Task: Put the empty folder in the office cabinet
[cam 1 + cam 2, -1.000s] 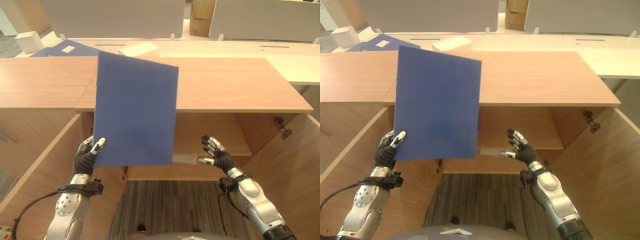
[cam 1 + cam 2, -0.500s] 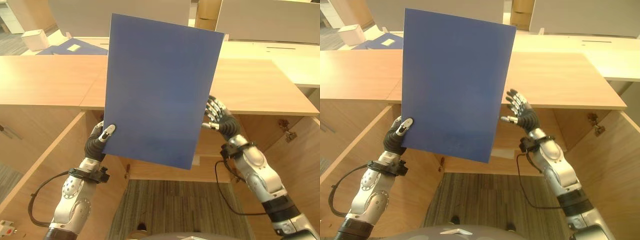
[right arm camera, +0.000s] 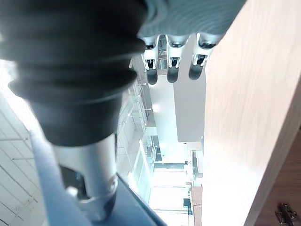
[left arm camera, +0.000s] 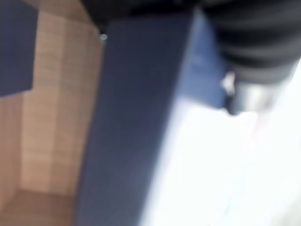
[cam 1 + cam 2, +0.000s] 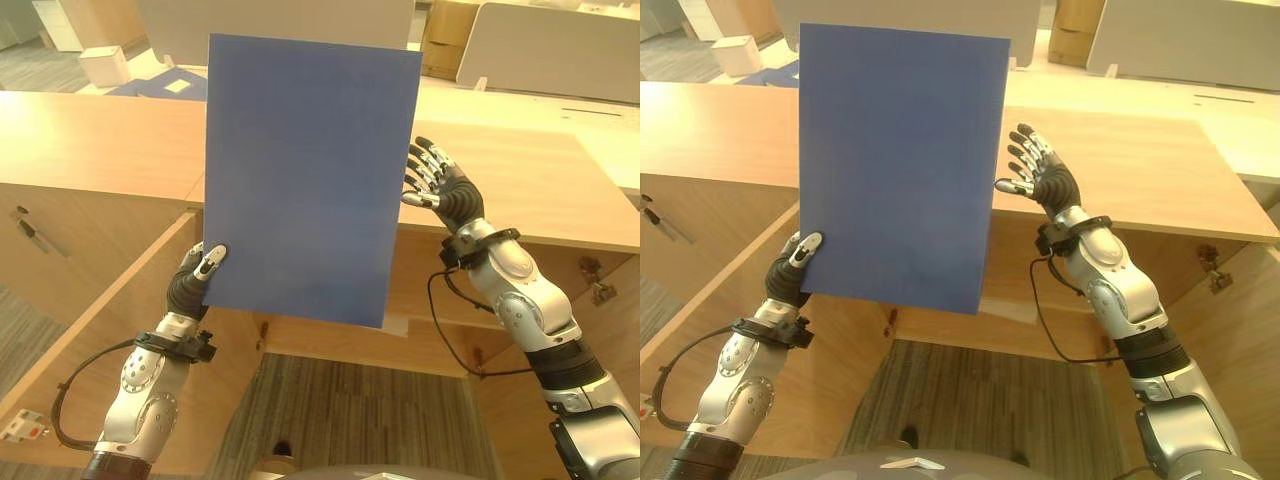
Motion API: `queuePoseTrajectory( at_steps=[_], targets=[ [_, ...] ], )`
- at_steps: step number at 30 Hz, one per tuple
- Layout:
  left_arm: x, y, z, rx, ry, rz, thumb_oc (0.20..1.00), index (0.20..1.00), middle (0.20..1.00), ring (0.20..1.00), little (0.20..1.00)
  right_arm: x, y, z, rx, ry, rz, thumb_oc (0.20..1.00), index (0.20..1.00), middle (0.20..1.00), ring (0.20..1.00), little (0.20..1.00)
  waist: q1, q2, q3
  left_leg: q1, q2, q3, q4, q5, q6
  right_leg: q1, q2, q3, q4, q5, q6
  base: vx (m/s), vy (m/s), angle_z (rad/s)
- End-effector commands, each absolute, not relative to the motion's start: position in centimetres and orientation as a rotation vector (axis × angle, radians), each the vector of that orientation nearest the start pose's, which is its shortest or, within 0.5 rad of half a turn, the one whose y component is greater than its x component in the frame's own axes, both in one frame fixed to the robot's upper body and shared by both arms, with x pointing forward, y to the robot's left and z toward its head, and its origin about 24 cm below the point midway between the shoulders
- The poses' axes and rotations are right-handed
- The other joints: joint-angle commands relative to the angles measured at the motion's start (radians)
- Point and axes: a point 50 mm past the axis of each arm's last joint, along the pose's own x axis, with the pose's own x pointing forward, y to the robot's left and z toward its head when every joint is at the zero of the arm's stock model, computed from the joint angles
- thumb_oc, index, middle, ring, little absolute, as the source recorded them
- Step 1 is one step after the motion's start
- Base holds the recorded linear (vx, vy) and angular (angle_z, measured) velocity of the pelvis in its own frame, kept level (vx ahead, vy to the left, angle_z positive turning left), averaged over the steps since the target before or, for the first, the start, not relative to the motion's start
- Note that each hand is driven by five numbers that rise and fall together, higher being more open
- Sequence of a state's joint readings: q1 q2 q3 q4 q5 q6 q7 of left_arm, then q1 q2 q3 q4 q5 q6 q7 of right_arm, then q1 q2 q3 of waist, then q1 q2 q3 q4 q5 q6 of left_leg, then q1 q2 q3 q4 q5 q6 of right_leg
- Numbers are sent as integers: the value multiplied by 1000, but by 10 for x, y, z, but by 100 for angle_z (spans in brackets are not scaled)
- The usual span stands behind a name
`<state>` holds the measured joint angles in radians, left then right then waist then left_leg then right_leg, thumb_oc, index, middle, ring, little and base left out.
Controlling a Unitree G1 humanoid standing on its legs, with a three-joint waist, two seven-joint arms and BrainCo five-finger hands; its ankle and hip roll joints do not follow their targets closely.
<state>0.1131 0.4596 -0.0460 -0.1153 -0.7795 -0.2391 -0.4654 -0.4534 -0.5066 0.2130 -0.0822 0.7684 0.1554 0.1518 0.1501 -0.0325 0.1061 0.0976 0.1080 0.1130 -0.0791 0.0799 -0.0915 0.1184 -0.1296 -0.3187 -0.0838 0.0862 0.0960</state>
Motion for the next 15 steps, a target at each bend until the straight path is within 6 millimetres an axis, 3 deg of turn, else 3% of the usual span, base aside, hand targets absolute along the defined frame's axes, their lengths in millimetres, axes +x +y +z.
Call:
queuePoseTrajectory(
  at_steps=[1, 15],
  targets=[
    [236, 200, 114, -191, -392, -582, 200, 200, 200, 200, 200, 311, -134, 206, 157, -326, 644, 1000, 1000, 1000, 1000, 1000, 11, -9, -36, 3, -47, -23, -8, -71, 51, 28, -49, -6, -3, -18, 48, 0, 0, 0],
    [238, 213, 109, -90, -358, -504, 200, 200, 200, 200, 200, 307, -118, 201, 188, -236, 774, 1000, 1000, 1000, 1000, 1000, 10, -12, -39, 5, -41, -12, -8, -69, 47, 29, -47, -5, -3, -22, 48, 0, 0, 0]
  ],
)
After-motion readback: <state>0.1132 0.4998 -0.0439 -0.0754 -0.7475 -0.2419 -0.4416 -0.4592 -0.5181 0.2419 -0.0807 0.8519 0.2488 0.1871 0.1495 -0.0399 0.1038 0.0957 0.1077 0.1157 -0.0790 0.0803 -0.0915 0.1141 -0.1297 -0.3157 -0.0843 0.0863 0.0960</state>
